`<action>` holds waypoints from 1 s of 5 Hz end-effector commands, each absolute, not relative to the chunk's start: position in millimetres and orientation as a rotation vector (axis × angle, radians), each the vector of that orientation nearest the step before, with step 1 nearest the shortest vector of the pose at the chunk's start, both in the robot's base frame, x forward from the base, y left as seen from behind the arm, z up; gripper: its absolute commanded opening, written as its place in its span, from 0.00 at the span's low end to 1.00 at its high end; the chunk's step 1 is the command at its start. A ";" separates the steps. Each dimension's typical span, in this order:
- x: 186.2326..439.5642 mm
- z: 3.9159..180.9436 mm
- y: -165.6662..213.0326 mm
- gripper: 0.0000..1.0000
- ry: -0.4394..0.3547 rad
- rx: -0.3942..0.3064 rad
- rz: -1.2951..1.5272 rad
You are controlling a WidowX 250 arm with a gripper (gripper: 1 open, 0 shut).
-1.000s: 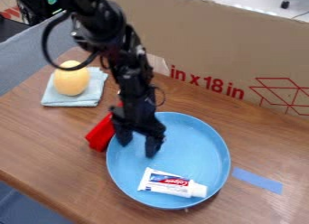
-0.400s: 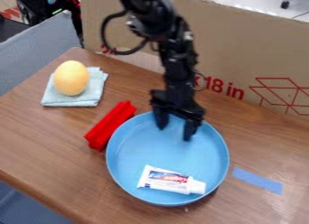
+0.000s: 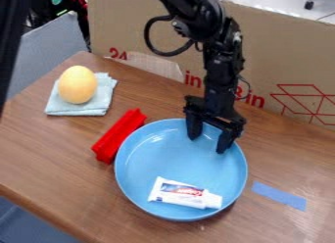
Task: Move the cloth to the right side of the table
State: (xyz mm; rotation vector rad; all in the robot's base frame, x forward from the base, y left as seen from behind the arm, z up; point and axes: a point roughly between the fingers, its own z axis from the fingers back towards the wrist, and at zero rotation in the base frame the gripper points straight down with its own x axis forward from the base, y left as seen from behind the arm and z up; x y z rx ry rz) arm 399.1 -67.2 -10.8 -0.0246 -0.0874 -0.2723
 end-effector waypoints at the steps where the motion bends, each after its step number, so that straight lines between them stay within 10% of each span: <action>1: 450.3 10.7 -90.8 1.00 -0.267 -0.044 -0.262; 4: 472.2 37.2 -136.0 1.00 -0.329 -0.073 -0.289; 5: 462.8 86.0 -119.7 1.00 -0.411 -0.053 -0.269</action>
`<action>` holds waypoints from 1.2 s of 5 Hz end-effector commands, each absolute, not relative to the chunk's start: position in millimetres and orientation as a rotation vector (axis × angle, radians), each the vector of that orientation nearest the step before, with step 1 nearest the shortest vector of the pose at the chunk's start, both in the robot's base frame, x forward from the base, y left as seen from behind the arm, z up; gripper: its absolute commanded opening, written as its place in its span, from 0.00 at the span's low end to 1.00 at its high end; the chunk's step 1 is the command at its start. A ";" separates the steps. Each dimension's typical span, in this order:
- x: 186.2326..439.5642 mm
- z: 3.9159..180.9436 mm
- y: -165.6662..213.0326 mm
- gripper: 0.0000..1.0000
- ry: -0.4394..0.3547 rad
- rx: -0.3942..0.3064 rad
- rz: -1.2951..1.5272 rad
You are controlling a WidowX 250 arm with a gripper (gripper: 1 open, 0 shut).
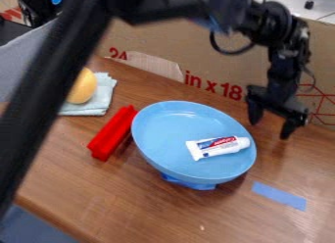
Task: Move the cloth to the right side of the table
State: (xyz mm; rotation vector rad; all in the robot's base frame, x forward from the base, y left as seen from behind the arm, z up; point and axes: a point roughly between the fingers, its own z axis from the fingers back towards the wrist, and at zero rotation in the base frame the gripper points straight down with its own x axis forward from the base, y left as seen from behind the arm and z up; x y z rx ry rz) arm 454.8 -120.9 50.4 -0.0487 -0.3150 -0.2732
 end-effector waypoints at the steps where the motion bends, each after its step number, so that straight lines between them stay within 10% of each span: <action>1: 452.6 126.3 -104.4 1.00 -0.478 -0.065 -0.229; 6: 409.9 104.8 -32.7 1.00 -0.330 -0.023 -0.045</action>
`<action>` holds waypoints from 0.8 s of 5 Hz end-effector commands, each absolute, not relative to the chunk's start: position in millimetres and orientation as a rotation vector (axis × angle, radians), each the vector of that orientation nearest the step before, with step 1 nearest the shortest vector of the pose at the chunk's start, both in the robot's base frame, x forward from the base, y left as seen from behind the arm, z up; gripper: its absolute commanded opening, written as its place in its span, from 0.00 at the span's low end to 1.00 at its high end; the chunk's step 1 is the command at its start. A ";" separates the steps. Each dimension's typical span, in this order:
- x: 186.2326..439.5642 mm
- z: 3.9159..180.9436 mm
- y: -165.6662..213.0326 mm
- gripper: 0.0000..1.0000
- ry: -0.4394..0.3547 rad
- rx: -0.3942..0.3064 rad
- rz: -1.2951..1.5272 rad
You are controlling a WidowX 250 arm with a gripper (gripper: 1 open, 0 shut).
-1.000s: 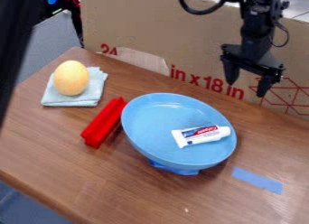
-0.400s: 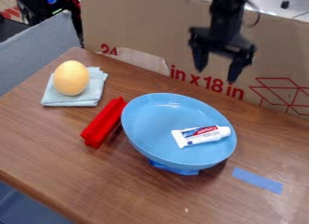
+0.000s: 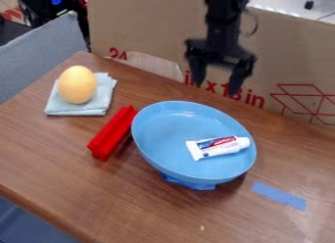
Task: Move the cloth to the right side of the table
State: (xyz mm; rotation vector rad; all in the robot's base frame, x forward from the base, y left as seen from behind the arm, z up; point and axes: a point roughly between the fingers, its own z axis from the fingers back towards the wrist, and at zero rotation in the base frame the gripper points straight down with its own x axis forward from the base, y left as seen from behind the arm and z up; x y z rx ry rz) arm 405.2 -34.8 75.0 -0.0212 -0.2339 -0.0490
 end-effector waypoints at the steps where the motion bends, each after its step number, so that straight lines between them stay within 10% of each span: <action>1: 430.6 125.3 -24.8 1.00 -0.313 -0.001 -0.066; 2: 423.4 137.2 -17.5 1.00 -0.311 0.018 -0.053; 4: 391.6 88.6 -40.3 1.00 -0.196 0.014 -0.028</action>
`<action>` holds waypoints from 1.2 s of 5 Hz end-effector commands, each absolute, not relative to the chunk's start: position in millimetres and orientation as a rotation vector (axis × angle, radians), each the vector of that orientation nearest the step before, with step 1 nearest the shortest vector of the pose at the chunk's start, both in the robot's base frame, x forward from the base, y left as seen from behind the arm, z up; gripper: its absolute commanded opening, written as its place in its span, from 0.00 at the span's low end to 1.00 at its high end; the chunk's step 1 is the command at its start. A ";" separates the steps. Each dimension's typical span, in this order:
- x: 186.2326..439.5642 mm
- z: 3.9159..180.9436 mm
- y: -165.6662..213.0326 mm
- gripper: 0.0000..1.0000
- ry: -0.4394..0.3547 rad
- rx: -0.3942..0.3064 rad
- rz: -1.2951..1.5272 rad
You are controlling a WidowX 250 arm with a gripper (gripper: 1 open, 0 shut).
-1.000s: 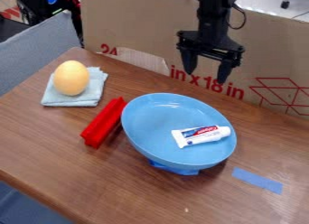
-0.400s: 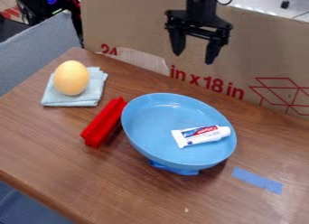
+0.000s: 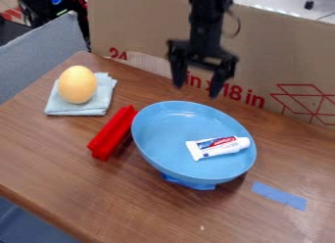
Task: Move the cloth to the right side of the table
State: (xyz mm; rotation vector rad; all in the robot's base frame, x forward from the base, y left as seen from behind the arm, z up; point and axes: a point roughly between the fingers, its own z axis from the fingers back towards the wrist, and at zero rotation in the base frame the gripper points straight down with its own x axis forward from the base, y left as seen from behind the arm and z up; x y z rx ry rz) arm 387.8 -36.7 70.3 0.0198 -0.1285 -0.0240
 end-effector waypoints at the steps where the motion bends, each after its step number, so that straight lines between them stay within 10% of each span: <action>1: 396.7 76.0 -35.2 1.00 -0.150 -0.009 0.038; 2: 385.4 52.1 -33.2 1.00 -0.121 0.005 0.019; 6: 384.7 64.2 -40.1 1.00 -0.169 -0.016 0.098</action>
